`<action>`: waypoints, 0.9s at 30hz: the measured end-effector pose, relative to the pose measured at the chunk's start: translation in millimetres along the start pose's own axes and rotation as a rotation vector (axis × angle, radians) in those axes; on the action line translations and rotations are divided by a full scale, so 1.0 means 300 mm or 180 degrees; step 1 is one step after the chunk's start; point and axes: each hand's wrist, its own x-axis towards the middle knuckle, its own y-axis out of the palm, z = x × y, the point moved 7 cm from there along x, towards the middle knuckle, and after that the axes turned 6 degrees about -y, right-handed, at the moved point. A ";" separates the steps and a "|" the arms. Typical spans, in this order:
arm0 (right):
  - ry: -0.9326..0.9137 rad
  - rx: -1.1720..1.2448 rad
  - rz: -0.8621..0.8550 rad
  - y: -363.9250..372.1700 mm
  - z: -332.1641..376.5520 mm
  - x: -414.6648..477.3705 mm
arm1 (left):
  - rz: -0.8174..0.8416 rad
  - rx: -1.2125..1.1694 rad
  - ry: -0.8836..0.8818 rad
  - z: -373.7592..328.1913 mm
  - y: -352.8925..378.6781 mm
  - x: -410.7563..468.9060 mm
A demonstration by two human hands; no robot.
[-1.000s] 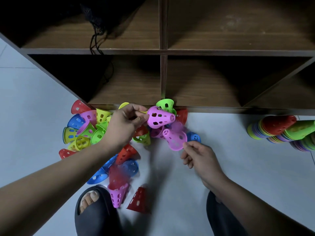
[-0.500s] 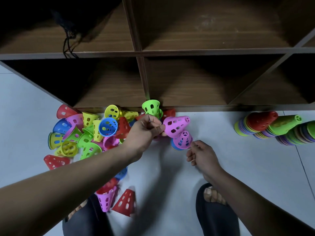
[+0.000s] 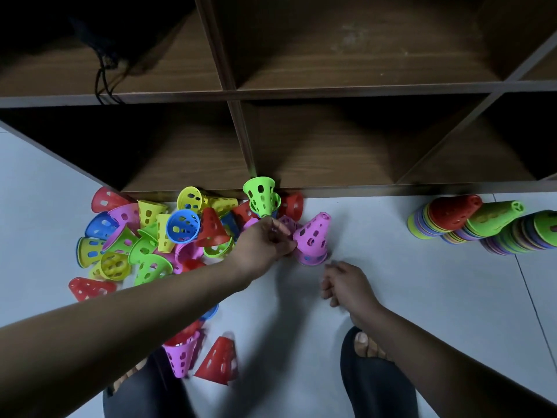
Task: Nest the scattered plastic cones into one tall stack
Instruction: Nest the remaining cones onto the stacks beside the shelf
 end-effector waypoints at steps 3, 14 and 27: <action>0.0109 -0.0178 0.0187 0.026 0.002 -0.045 | 0.0011 0.0524 0.0052 0.046 -0.035 -0.018; -0.3066 -0.2078 -0.0990 0.039 0.497 -0.219 | 0.0313 0.2529 0.0239 0.257 -0.083 -0.132; -0.1673 -0.2284 -0.0593 0.051 0.474 0.149 | 0.0705 0.3743 -0.0421 0.537 -0.039 -0.332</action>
